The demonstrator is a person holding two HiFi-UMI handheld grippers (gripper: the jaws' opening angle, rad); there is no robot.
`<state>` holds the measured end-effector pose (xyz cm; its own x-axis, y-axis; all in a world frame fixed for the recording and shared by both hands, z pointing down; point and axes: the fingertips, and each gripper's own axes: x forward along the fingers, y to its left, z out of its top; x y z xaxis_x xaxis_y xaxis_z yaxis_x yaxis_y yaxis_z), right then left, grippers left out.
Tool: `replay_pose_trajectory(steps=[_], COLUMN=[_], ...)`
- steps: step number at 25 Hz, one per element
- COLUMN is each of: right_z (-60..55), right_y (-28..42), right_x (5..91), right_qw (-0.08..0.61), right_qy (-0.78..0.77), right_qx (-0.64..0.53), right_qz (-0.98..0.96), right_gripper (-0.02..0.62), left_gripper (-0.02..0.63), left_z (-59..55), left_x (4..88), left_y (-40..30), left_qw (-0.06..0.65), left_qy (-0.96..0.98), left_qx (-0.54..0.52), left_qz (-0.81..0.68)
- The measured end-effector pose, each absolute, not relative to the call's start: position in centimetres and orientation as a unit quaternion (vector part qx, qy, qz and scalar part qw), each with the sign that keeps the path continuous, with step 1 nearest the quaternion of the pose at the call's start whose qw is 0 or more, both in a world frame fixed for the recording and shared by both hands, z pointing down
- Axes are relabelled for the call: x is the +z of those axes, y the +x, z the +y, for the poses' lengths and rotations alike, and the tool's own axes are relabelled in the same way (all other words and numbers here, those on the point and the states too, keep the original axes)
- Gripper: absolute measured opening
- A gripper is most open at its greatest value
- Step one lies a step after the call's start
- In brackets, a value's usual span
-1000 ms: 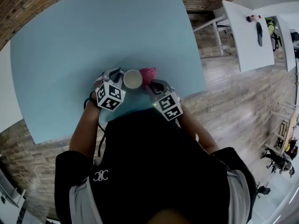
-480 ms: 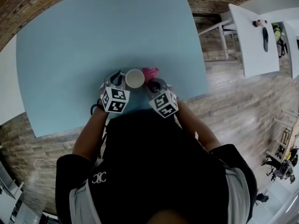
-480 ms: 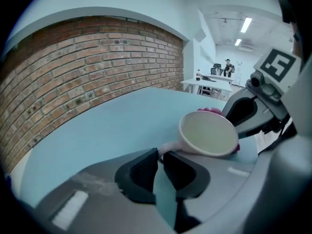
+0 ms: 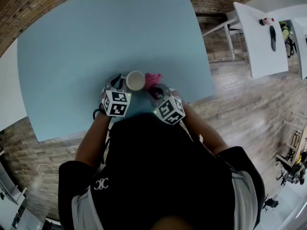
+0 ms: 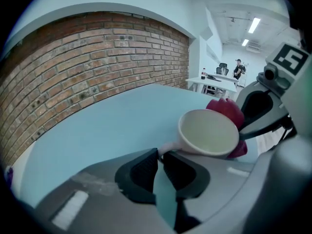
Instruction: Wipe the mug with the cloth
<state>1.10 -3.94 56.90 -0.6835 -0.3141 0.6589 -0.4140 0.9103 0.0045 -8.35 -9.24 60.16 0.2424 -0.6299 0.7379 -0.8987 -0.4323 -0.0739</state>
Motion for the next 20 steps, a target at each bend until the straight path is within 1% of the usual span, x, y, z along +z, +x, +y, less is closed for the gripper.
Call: replay_pose_trajectory(steps=[3, 9, 14, 20], right_z=[-4.1, -4.2, -4.8, -5.0], right_y=[1.2, 1.1, 0.6, 1.2], right_x=[57.5, 60.5, 62.0, 61.7], right_qw=[0.341, 0.383, 0.365, 0.363], right_qy=[0.203, 0.195, 0.201, 0.221], right_qx=[0.088, 0.083, 0.116, 0.124], right_qz=[-0.914, -0.899, -0.901, -0.897], right_gripper=[0.036, 0.037, 0.037, 0.035], left_gripper=[0.038, 0.038, 0.038, 0.040], left_z=[-9.2, -9.1, -9.0, -8.0], left_x=[60.1, 60.0, 60.1, 60.0], left_y=[-8.2, -8.4, -9.2, -8.9], left_qw=[0.185, 0.168, 0.174, 0.190], left_qy=[0.765, 0.765, 0.762, 0.763], left_qx=[0.361, 0.375, 0.377, 0.380], left_qz=[-0.500, -0.496, -0.497, -0.487])
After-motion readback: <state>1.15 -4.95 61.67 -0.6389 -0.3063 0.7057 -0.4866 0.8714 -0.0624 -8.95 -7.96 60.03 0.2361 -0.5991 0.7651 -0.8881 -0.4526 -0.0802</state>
